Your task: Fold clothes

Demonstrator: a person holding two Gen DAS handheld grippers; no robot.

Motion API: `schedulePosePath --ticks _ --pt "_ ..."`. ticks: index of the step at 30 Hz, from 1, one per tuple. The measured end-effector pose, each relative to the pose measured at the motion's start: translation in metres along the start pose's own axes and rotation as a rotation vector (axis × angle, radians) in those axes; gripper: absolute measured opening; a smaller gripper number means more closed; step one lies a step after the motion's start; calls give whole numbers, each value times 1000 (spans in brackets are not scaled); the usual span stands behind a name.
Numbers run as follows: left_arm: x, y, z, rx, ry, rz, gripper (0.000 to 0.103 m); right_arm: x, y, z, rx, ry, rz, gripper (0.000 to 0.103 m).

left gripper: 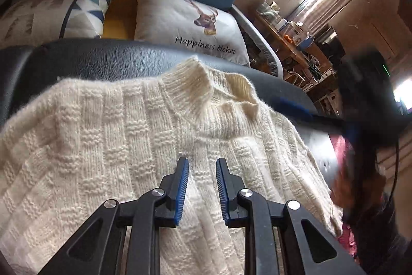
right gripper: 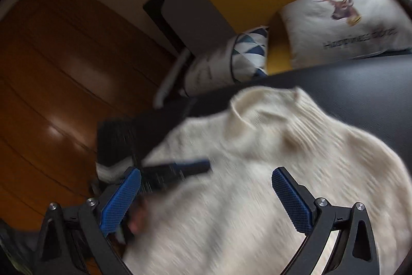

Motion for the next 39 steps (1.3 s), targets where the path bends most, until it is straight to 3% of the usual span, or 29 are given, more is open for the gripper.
schedulePosePath --ticks 5,7,10,15,21,24,27,34,36,39 --pt "-3 9 3 -10 -41 -17 20 -56 -66 -13 -42 -96 61 103" --pt "-3 9 9 3 -30 -19 20 -64 -87 -21 -59 -143 111 103" --pt "3 -1 20 0 -6 21 20 -65 -120 -21 -166 -190 205 103" --pt "9 -3 26 33 7 -13 20 -75 -147 5 -291 -185 170 103" --pt "2 3 36 59 98 -5 15 -85 -161 12 -202 -176 160 103" --pt "-8 19 33 84 137 -60 18 -85 -141 18 -147 -124 156 103" --pt "-21 30 33 61 117 -103 19 -78 -110 14 -139 -92 139 103" --pt "-30 10 49 -58 128 -58 17 -31 -43 -33 52 -84 190 103" --pt "-28 7 53 -51 140 -66 17 -22 -40 -54 122 -123 204 103" --pt "-26 9 59 -24 181 -76 16 -20 -33 -77 136 -165 168 103"
Point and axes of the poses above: each gripper's, at about its wrist camera, not at the fingertips, and y roughly against the way its jaws point, z to its left, x to its underside, the point moved 2 cm from there along -y, roughly the way its jaws point, and after that the axes turned 12 degrees about x, right-handed, at the moved point
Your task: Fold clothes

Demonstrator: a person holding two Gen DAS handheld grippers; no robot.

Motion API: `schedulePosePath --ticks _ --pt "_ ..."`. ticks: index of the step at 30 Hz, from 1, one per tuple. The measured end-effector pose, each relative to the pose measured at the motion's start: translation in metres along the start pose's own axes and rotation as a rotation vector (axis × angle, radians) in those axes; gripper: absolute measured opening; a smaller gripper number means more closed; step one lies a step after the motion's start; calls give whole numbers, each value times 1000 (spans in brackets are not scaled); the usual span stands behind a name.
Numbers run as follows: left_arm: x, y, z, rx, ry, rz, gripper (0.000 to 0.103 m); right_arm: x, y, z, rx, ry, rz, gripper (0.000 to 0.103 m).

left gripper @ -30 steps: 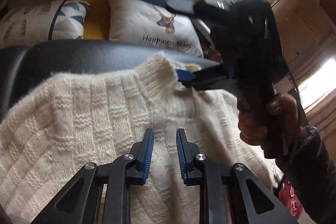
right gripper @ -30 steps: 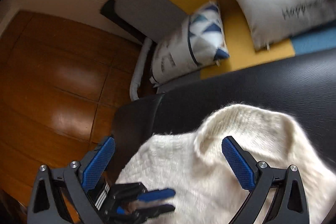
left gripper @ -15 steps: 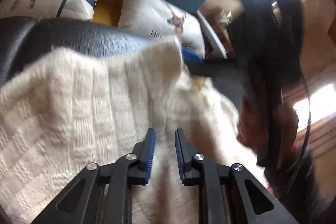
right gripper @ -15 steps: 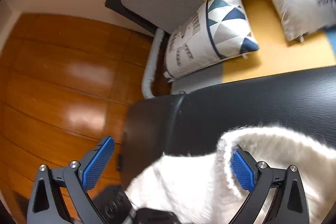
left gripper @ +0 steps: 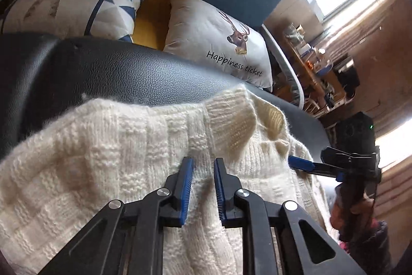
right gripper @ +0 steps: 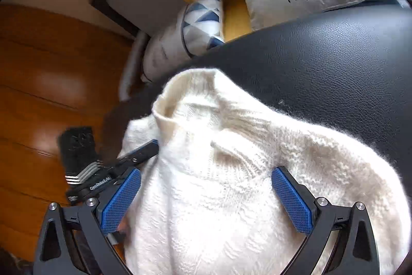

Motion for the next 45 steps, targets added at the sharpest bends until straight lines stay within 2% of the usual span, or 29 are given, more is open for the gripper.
schedulePosePath --ticks 2,4,8,11,15,19,21,24,26,30,33,37,39,40,41,43,45 --pt "2 8 -1 -1 45 5 18 -1 2 -12 0 -24 -18 103" --pt "7 27 -6 41 82 -23 19 0 6 -10 8 -28 -19 103" --pt "34 97 -6 133 118 -120 22 16 28 12 36 17 -47 103" --pt "75 167 19 142 201 -211 23 48 38 37 1 84 -57 103" --pt "151 271 73 22 353 -365 24 104 33 76 -35 174 -34 103" --pt "240 371 129 -124 536 -515 28 151 8 109 -47 236 -5 103" --pt "279 409 149 -243 604 -561 28 170 -6 123 -39 261 8 103" --pt "317 449 167 -364 641 -608 29 189 -25 140 -20 286 27 103" --pt "326 458 173 -400 640 -608 32 198 -33 148 -7 292 36 103" --pt "326 451 193 -369 634 -564 42 207 -45 155 34 286 33 103" --pt "315 436 201 -319 610 -554 46 209 -47 157 55 268 26 103" --pt "296 416 193 -352 547 -522 48 209 -46 155 82 255 23 103" --pt "287 403 189 -401 495 -464 35 208 -46 156 91 254 20 103" --pt "283 397 186 -425 470 -435 12 208 -46 157 95 254 19 103" --pt "280 392 185 -444 447 -411 9 207 -46 158 100 254 17 103" --pt "276 393 187 -426 447 -435 8 206 -47 162 115 268 15 103" --pt "269 402 188 -444 435 -470 8 203 -48 168 142 301 10 103"
Point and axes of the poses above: each gripper's, at about its wrist camera, not at the fingertips, and y roughly against the way its jaws point, z to its left, x to its underside, the point moved 2 cm from there along -y, roughly the way its jaws point, and after that the axes turned 12 degrees about x, right-handed, at the moved point
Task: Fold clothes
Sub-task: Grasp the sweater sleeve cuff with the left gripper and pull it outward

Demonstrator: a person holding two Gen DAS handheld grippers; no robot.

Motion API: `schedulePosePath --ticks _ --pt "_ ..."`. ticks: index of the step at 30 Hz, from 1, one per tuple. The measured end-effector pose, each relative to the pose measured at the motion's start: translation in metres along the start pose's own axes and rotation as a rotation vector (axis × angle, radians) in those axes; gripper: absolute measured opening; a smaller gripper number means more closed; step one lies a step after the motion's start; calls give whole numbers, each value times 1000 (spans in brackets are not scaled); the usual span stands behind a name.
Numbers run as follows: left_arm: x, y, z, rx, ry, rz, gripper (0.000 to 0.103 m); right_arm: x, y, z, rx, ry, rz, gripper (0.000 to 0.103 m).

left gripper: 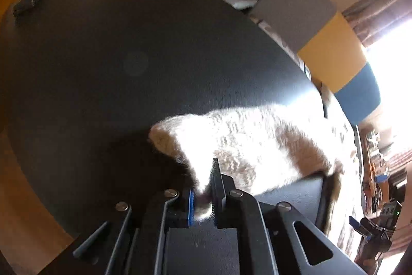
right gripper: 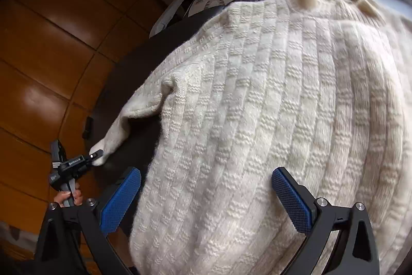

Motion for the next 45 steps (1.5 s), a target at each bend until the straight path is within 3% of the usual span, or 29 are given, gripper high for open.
schedulePosePath --ticks 4,9,11,15,17,21,25,28,29,31,34,36,37,40,42,45 --pt "-27 13 1 -11 -16 -72 8 -18 1 12 71 88 -30 103" --pt "-70 12 -12 -66 -70 -114 8 -65 -7 23 125 138 -91 103" --pt "-84 9 -15 -93 -80 -123 8 -85 -21 20 215 162 -87 103" --pt "-109 -7 -6 -196 -93 -124 8 -111 -65 14 474 278 -18 103" --pt "-118 -22 5 -260 -81 -98 8 -113 -86 11 524 321 19 103" --pt "-132 -51 38 -346 -42 -43 8 -119 -89 5 490 291 -17 103" --pt "-145 -60 36 -428 -92 -46 8 -116 -89 7 455 327 -48 103" --pt "-152 -54 36 -385 -36 -32 12 -114 -89 5 447 330 -73 103" --pt "-154 -51 37 -370 -15 -30 17 -115 -89 3 443 326 -74 103" --pt "-158 -36 38 -330 48 -47 18 -116 -85 0 432 327 -64 103" --pt "-152 -1 31 -297 64 -110 18 -109 -65 0 382 327 -63 103" --pt "-137 22 22 -185 76 -134 18 -100 -48 -2 329 322 -65 103" --pt "-123 32 11 -83 67 -120 18 -91 -36 -4 285 316 -67 103" --pt "-69 35 -34 197 -29 36 19 -59 -7 -11 209 321 -75 103" --pt "-19 32 -66 323 -101 174 19 -35 8 -15 195 322 -63 103" --pt "51 23 -100 435 -162 339 20 -1 20 -25 180 300 -36 103"
Point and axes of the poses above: each gripper's, at about its wrist camera, not at the fingertips, and y roughly against the way its jaws point, z to its left, x to its underside, the point moved 2 cm from there along -y, roughly the way its jaws point, and after that the axes turned 12 degrees about x, right-handed, at the moved point
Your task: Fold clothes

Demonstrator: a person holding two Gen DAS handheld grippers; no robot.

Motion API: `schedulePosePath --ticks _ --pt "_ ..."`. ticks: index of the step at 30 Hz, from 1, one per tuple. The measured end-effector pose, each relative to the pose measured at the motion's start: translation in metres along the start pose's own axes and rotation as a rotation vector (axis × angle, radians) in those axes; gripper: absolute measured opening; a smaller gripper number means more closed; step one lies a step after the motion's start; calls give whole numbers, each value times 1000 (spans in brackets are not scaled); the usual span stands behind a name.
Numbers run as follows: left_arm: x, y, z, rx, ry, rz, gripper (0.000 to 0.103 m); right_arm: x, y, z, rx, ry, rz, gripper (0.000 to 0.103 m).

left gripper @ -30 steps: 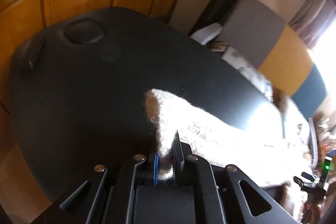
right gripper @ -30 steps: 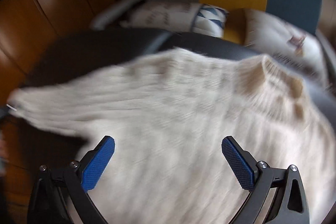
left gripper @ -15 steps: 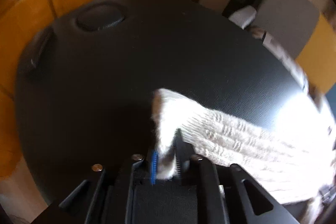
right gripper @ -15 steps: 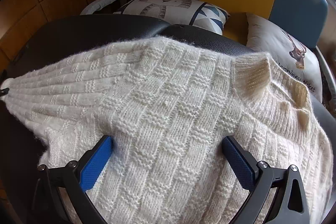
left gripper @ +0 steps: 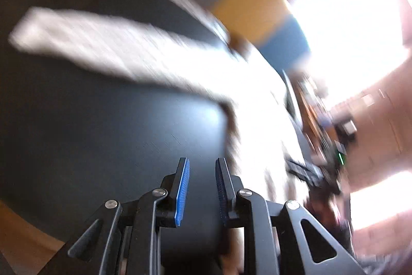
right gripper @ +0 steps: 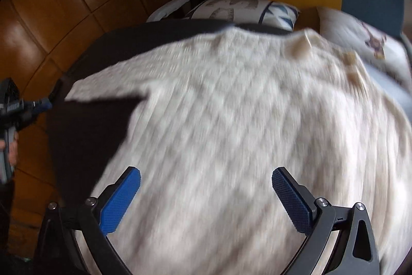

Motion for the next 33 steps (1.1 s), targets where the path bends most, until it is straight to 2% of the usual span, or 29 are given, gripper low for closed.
schedulePosePath --ticks 3,4,7,12,13,15,16,18,19,22,25,27,29,31,33 --pt "36 -45 -17 50 -21 115 24 35 9 -4 -3 -27 24 103" --pt "33 -63 -14 41 -18 140 27 45 12 -6 -9 -40 26 103" --pt "34 -91 -11 22 2 166 31 68 16 -14 -24 -80 21 103" --pt "41 -113 -30 -64 -18 153 38 86 23 -24 -45 -126 -13 103" --pt "42 -116 -35 -85 -27 148 36 87 23 -24 -46 -129 -20 103" --pt "53 -124 -53 -146 -86 155 11 87 22 -23 -35 -118 -28 103" --pt "56 -128 -57 -182 -124 169 8 88 22 -22 -22 -104 -28 103" --pt "56 -133 -59 -271 -174 194 8 90 24 -19 13 -66 -22 103" --pt "53 -130 -56 -286 -171 197 8 92 25 -18 40 -43 -16 103" --pt "49 -127 -50 -294 -125 197 8 106 22 -18 145 54 20 103" --pt "44 -129 -61 -296 -117 217 9 114 24 -19 170 68 -33 103" --pt "45 -128 -68 -303 -103 213 13 114 25 -20 167 57 -45 103" --pt "36 -122 -86 -317 -118 158 13 113 28 -21 158 56 -48 103" --pt "28 -120 -106 -307 -161 101 15 112 42 -26 91 13 -65 103" --pt "24 -131 -124 -263 -201 102 16 112 68 -40 8 -92 -143 103"
Point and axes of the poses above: each gripper's, at about its wrist camera, not at the fingertips, and y roughly against the way its jaws point, z to its left, x to its underside, the point moved 2 cm from there along -y, roughly the way its jaws point, and after that the axes turned 12 degrees about x, right-handed, at the moved point
